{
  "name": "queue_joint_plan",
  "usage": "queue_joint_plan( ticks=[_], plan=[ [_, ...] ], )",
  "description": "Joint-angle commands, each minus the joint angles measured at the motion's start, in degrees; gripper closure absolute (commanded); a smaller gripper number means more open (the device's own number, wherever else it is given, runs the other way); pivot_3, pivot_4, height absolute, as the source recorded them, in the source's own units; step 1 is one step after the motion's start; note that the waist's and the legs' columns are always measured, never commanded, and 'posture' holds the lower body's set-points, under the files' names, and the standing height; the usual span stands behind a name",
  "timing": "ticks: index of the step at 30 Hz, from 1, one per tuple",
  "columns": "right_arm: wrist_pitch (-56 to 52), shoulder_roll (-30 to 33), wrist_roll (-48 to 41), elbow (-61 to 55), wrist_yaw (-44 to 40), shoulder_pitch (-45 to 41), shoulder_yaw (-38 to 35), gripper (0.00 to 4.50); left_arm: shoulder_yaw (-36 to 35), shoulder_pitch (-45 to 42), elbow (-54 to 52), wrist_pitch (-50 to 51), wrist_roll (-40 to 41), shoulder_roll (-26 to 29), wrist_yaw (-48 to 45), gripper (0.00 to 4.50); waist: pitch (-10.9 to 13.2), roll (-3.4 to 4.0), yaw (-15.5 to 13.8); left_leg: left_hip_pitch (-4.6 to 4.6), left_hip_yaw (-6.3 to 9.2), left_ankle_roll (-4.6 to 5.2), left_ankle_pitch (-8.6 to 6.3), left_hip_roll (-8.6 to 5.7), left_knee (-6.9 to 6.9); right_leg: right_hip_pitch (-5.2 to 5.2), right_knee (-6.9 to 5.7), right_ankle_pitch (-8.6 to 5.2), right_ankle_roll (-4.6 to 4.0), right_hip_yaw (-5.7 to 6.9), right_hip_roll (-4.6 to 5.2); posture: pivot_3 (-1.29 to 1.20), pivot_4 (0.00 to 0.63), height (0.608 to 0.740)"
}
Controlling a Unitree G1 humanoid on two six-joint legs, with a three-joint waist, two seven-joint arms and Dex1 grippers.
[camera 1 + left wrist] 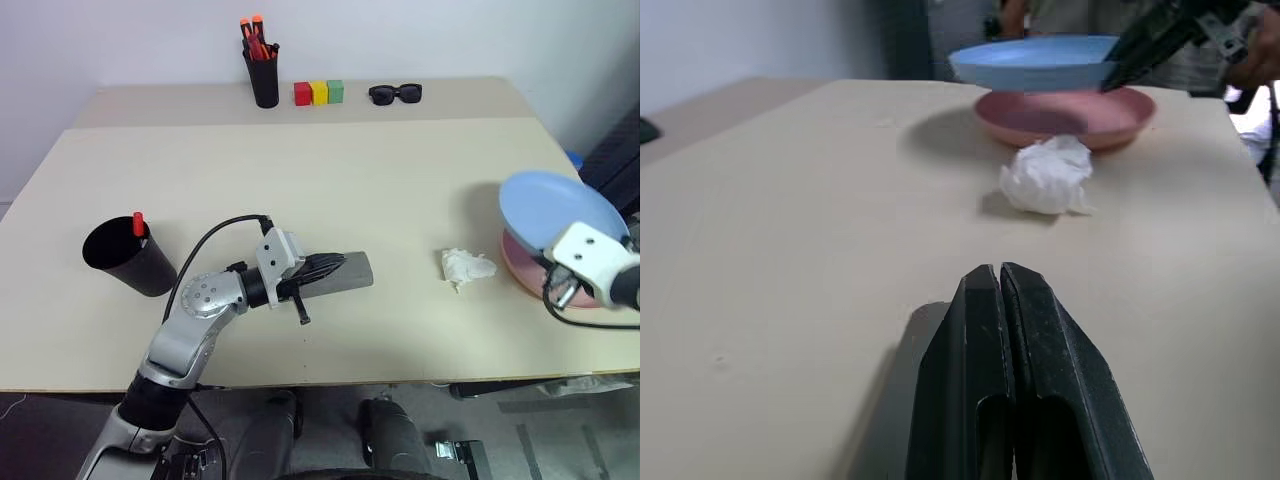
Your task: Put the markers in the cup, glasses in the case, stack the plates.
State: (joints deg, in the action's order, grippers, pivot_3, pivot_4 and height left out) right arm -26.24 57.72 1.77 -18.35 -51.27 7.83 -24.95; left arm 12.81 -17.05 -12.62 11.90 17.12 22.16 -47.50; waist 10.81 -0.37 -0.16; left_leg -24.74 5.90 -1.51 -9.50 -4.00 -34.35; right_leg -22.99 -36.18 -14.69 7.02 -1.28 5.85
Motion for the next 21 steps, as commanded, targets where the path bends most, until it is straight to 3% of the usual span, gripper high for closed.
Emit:
queue_joint_plan(
  ticks=[1, 6, 12, 21],
  plan=[
    [-1.08, 0.33, -0.44, -3.00, 0.16, 1.55, -3.09, 3.52, 0.31, -1.22, 0.47, -3.14, -0.28, -0.63, -1.42, 4.50, 0.00, -0.01, -0.08, 0.06, -0.01, 0.01, 0.00, 0.04, 0.00, 0.07, 0.00, -0.01, -0.01, 0.01, 0.00, 0.00, 0.150, 0.740],
    [-2.97, -1.17, -5.81, -4.68, 0.13, -3.08, -2.25, 1.13, 0.00, 0.80, -0.20, -4.23, 0.19, -0.48, -2.58, 4.50, 0.00, 0.00, -0.24, 0.24, -0.02, 0.08, -0.06, 0.06, 0.00, 0.31, 0.10, -0.04, 0.02, 0.01, 0.04, 0.00, 0.150, 0.740],
    [-6.08, -4.62, -12.51, -6.33, 0.23, -9.08, 3.24, 1.13, -0.02, 3.74, -2.19, -4.40, -0.64, 0.12, -2.32, 4.50, 0.02, -0.06, -0.55, 0.25, 0.08, 0.09, -0.07, 0.06, 0.00, 0.34, 0.11, -0.06, 0.03, 0.05, 0.05, 0.00, 0.150, 0.740],
    [-3.15, -8.04, -8.30, -0.27, 5.14, -11.63, 16.00, 1.13, 0.45, 5.46, -5.61, -2.75, -1.65, -0.04, 0.30, 4.50, 0.01, -0.07, -0.60, 0.24, 0.11, 0.10, -0.09, 0.01, -0.01, 0.37, 0.18, -0.07, 0.02, 0.05, 0.10, 0.00, 0.150, 0.740]
  ],
)
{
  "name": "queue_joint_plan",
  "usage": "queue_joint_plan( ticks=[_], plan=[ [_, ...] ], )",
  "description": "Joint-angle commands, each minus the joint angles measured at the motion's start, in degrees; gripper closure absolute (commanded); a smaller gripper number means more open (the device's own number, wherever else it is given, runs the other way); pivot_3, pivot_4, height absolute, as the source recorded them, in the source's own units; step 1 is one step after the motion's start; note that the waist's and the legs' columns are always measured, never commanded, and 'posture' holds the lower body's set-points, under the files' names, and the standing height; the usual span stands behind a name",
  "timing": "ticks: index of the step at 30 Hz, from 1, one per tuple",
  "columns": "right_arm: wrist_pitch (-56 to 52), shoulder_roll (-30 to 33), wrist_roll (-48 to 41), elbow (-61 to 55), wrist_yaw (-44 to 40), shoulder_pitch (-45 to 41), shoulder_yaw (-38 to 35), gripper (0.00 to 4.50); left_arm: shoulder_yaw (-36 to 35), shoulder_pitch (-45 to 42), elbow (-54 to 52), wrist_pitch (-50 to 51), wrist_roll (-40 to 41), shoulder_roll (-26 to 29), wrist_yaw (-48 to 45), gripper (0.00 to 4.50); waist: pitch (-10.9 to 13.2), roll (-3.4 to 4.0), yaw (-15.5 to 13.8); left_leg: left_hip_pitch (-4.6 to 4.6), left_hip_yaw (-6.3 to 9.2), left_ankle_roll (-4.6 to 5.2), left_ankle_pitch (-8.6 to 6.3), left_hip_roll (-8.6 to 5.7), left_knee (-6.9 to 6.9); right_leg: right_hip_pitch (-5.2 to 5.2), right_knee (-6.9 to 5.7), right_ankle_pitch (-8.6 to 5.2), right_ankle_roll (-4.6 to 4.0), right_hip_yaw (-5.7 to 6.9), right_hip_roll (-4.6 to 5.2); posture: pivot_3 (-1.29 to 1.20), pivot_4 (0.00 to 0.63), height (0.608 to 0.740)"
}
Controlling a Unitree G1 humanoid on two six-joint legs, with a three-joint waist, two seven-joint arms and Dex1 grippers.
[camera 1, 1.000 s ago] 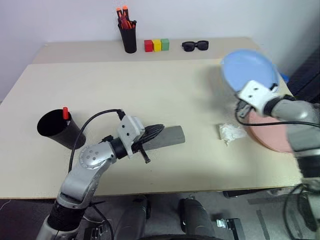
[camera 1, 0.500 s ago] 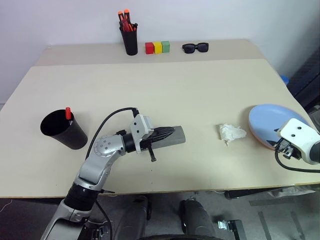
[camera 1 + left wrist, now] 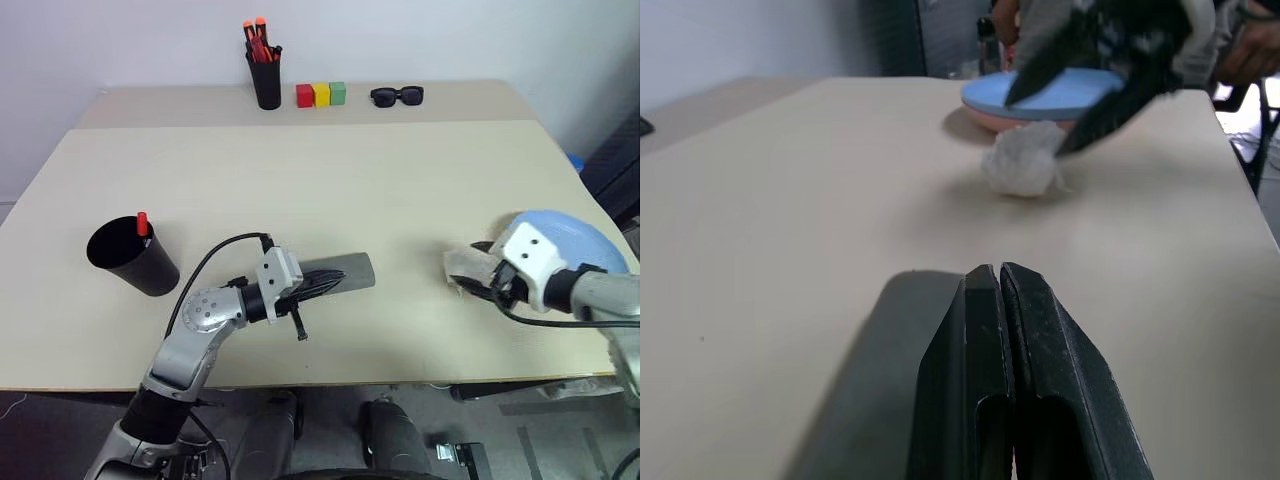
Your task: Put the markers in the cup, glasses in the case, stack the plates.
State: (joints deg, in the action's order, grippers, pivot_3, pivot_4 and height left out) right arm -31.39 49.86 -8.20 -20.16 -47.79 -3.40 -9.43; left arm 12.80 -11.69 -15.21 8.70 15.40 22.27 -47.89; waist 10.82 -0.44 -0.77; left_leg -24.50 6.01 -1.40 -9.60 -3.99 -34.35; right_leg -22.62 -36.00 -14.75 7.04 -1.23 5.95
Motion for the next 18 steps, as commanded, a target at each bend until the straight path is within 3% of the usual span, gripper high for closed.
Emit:
queue_joint_plan(
  ticks=[1, 3, 10, 14, 18],
  plan=[
    [2.35, -0.20, 2.00, 2.46, 2.15, -0.48, 0.84, 1.13, 0.43, 0.17, -3.33, 0.69, 0.09, -0.10, 0.86, 4.50, 0.00, 0.00, 0.04, 0.00, 0.00, 0.00, 0.00, 0.00, 0.00, 0.00, 0.00, 0.00, 0.00, 0.00, 0.00, 0.00, 0.150, 0.740],
    [3.25, -0.09, 2.46, 4.33, 2.67, -0.88, 1.43, 1.13, 0.41, 0.28, -4.02, 1.30, 0.14, -0.01, 1.17, 4.50, 0.00, 0.00, 0.05, 0.01, 0.00, 0.00, 0.00, 0.00, 0.01, -0.01, -0.01, 0.00, 0.00, 0.00, -0.01, 0.00, 0.150, 0.740],
    [3.95, 0.04, 1.17, 4.39, 3.14, -1.36, 0.38, 4.42, 0.54, -0.61, -4.65, 2.87, 0.06, 0.09, 1.51, 4.50, 0.00, 0.01, 0.08, 0.01, 0.00, 0.00, 0.00, 0.01, 0.02, -0.02, -0.01, 0.00, 0.00, 0.00, -0.03, 0.00, 0.150, 0.740],
    [4.53, 1.29, 1.57, 3.32, 4.01, -1.41, -1.93, 4.42, 0.31, -1.19, -4.27, 3.14, 0.11, 0.11, 1.44, 4.50, 0.00, 0.01, 0.06, 0.00, 0.00, 0.00, 0.00, 0.00, 0.02, -0.02, -0.01, -0.01, 0.01, 0.00, -0.02, 0.00, 0.150, 0.740],
    [3.74, 4.56, 0.20, 6.03, 3.60, -1.82, -9.78, 4.42, 0.31, -1.05, -4.11, 3.14, -0.04, 0.14, 1.68, 4.50, 0.01, 0.02, -0.01, 0.00, -0.01, 0.00, 0.00, 0.00, 0.01, -0.01, -0.01, -0.01, 0.01, 0.00, -0.02, 0.00, 0.150, 0.740]
  ],
)
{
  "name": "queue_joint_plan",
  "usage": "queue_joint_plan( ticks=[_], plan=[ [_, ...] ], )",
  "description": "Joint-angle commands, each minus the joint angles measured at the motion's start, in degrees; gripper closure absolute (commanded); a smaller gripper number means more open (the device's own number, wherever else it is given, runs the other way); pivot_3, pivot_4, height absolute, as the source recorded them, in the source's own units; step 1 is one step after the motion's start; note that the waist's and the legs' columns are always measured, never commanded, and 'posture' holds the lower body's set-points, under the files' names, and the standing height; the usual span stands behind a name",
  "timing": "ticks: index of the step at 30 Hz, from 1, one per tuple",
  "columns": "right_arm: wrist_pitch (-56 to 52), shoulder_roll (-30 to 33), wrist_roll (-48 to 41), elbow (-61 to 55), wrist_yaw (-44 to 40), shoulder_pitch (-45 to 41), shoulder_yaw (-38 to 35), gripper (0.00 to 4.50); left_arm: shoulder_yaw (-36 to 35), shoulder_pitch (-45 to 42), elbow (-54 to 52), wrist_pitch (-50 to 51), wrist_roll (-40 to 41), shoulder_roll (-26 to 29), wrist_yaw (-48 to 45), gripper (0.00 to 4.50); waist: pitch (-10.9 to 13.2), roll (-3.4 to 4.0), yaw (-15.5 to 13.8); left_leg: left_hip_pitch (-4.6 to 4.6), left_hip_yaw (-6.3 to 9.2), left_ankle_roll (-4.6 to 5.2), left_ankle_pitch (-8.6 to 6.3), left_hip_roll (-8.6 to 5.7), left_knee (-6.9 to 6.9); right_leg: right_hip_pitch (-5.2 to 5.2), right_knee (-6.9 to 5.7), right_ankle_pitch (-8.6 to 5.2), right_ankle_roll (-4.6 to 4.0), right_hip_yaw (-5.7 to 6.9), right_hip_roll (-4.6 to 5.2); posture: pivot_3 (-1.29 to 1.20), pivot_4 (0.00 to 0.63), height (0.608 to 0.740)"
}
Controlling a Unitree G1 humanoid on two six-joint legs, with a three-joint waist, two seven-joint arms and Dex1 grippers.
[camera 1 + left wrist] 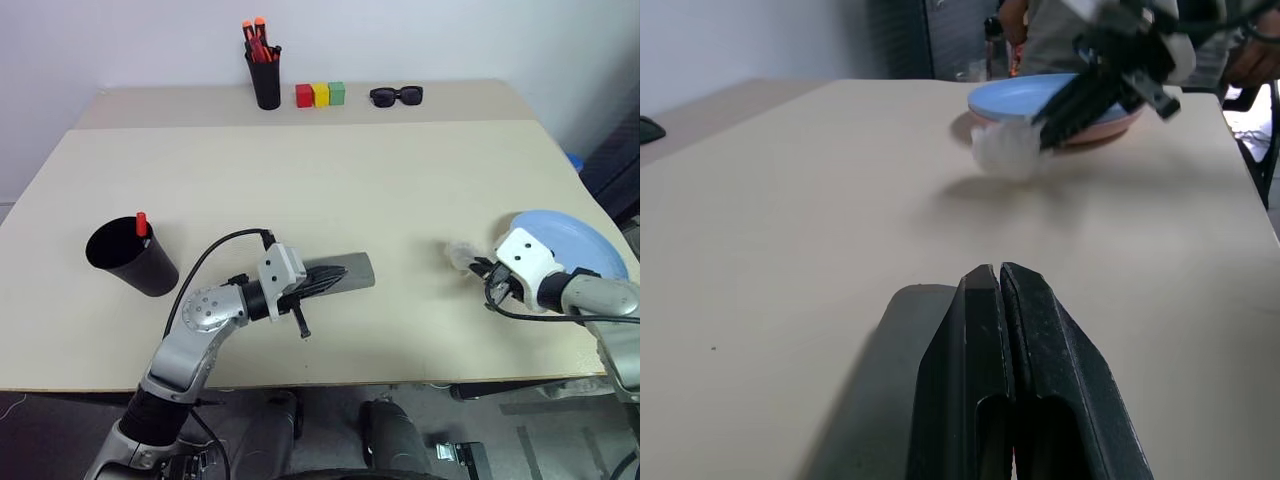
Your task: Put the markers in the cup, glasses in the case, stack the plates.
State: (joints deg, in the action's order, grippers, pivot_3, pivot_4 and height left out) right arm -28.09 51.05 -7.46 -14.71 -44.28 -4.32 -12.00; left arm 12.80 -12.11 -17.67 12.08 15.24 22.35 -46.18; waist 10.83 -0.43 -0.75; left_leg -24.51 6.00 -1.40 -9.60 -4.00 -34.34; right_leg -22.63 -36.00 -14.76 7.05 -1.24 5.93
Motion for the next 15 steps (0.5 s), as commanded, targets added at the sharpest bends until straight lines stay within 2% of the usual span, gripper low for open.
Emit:
queue_joint_plan(
  ticks=[1, 4, 8, 11, 15],
  plan=[
    [0.95, 4.49, -0.15, 2.15, -0.08, -0.45, -8.71, 4.42, 0.35, -0.55, -1.65, -0.25, 0.10, 0.04, 0.01, 4.50, 0.00, 0.01, -0.05, 0.00, 0.00, 0.00, 0.00, -0.01, 0.00, 0.00, 0.00, 0.00, 0.00, 0.00, 0.01, 0.00, 0.150, 0.740],
    [2.70, 7.50, 1.39, 6.35, -0.61, 2.17, -11.95, 4.42, 0.42, -0.37, -1.54, -0.36, 0.02, 0.01, 0.08, 4.50, 0.00, 0.00, -0.06, 0.00, 0.00, 0.00, -0.01, -0.01, 0.00, 0.02, 0.02, -0.01, 0.00, 0.01, 0.01, 0.00, 0.150, 0.740],
    [3.47, 8.90, 3.47, 11.02, 0.55, 4.36, -11.94, 4.42, 0.52, -0.72, -0.87, -0.69, -0.31, -0.31, 0.27, 4.50, -0.01, 0.02, 0.08, 0.01, -0.03, 0.02, -0.01, 0.00, 0.02, 0.02, 0.02, -0.02, 0.01, 0.02, 0.01, 0.00, 0.150, 0.740],
    [3.80, 9.04, 4.39, 12.07, 0.34, 5.09, -10.64, 3.59, 0.24, -0.95, -0.45, -1.11, -0.74, -0.50, 0.65, 4.50, -0.03, 0.05, 0.24, 0.03, -0.09, 0.02, -0.01, 0.01, 0.02, 0.00, 0.00, -0.02, 0.00, -0.03, 0.01, 0.00, 0.150, 0.740],
    [5.27, 8.28, 3.47, 9.83, -0.12, 2.91, -9.33, 1.56, -1.14, -0.42, -0.59, -0.59, -0.82, -0.27, 1.76, 4.50, -0.03, 0.07, 0.33, 0.03, -0.09, 0.02, -0.01, 0.02, 0.02, 0.00, 0.00, -0.02, 0.01, -0.03, 0.00, 0.00, 0.150, 0.740]
  ],
)
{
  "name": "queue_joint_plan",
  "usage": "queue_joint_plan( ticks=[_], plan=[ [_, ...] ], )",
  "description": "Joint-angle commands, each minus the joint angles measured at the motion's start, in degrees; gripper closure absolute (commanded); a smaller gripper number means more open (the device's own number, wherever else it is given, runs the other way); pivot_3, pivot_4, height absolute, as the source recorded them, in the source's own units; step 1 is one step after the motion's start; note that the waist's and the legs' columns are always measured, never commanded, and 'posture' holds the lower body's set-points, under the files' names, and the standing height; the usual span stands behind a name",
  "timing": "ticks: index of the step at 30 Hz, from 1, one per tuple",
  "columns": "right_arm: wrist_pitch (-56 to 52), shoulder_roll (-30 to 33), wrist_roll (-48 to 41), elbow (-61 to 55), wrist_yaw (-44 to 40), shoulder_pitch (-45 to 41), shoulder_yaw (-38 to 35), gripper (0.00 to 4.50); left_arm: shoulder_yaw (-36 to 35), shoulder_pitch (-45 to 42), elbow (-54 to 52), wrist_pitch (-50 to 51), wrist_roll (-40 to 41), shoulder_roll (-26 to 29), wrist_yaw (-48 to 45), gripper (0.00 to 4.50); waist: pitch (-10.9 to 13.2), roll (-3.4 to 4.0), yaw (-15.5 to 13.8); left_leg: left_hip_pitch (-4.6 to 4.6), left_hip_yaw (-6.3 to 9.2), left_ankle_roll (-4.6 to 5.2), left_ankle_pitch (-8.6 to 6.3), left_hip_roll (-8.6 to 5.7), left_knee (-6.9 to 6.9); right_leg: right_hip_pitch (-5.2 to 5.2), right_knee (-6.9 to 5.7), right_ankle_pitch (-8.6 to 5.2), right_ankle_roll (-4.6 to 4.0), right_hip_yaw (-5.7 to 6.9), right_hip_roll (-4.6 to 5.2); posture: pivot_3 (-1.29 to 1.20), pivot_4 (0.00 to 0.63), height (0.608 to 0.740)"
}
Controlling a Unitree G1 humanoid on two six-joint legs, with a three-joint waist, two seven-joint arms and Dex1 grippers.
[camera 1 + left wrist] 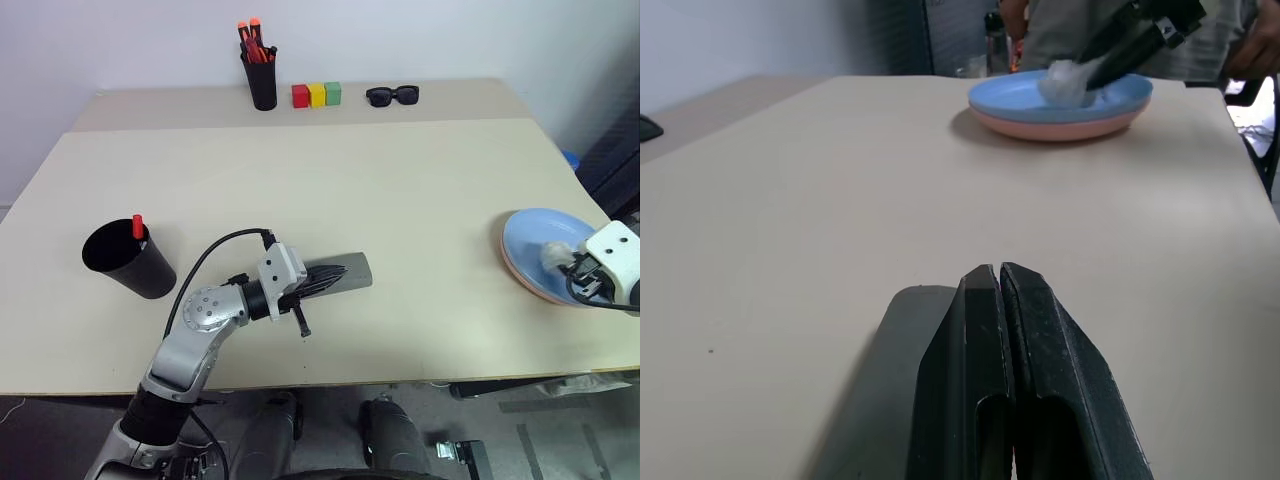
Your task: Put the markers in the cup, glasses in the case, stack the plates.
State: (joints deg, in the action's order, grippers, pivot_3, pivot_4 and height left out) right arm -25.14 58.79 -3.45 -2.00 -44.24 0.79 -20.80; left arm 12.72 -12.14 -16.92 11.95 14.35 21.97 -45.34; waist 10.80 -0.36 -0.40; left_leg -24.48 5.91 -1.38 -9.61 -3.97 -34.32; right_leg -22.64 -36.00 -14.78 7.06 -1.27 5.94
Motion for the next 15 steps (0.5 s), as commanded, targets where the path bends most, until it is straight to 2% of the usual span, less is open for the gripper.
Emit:
queue_joint_plan(
  ticks=[1, 2, 6, 9, 15],
  plan=[
    [2.81, 0.50, -1.04, -3.36, -0.59, -2.73, -0.31, 1.06, -1.40, -0.21, -1.44, -0.21, 0.13, 0.22, 1.26, 4.50, 0.00, 0.00, -0.06, 0.00, 0.00, 0.00, 0.00, 0.00, 0.00, 0.00, 0.00, 0.00, 0.00, 0.00, 0.00, 0.00, 0.150, 0.740],
    [2.53, 0.38, -1.79, -3.73, -1.04, -3.69, -0.03, 0.63, -1.95, 0.00, -1.45, 0.19, 0.11, 0.37, 1.90, 4.50, 0.01, 0.00, -0.10, 0.00, 0.00, 0.00, 0.00, 0.00, 0.00, 0.00, 0.00, 0.00, 0.01, 0.00, 0.00, 0.00, 0.150, 0.740],
    [3.58, -0.05, -3.19, -3.41, -2.04, -7.15, 1.16, 0.63, -4.28, 0.49, -1.83, 1.11, 0.42, 0.78, 4.52, 4.50, 0.02, -0.02, -0.22, -0.01, 0.03, 0.00, 0.00, 0.00, 0.00, 0.01, 0.01, -0.01, 0.02, 0.01, 0.00, 0.00, 0.150, 0.740],
    [2.50, -2.39, -7.37, -4.27, -3.33, -11.34, 2.01, 0.63, -8.26, 0.73, -2.15, 2.73, 0.82, 0.40, 8.70, 4.50, 0.03, -0.03, -0.24, -0.01, 0.05, 0.00, 0.00, -0.01, -0.01, 0.01, 0.01, -0.01, 0.02, 0.01, 0.01, 0.00, 0.150, 0.740],
    [-0.81, -10.79, -16.08, -8.14, -6.14, -17.41, 6.93, 0.63, -16.24, 3.68, -3.28, 3.25, -1.47, 0.61, 17.87, 4.50, 0.04, -0.05, 0.08, 0.00, 0.11, 0.00, 0.00, 0.04, 0.04, -0.01, 0.00, 0.00, 0.03, 0.02, -0.04, 0.00, 0.150, 0.740]
  ],
)
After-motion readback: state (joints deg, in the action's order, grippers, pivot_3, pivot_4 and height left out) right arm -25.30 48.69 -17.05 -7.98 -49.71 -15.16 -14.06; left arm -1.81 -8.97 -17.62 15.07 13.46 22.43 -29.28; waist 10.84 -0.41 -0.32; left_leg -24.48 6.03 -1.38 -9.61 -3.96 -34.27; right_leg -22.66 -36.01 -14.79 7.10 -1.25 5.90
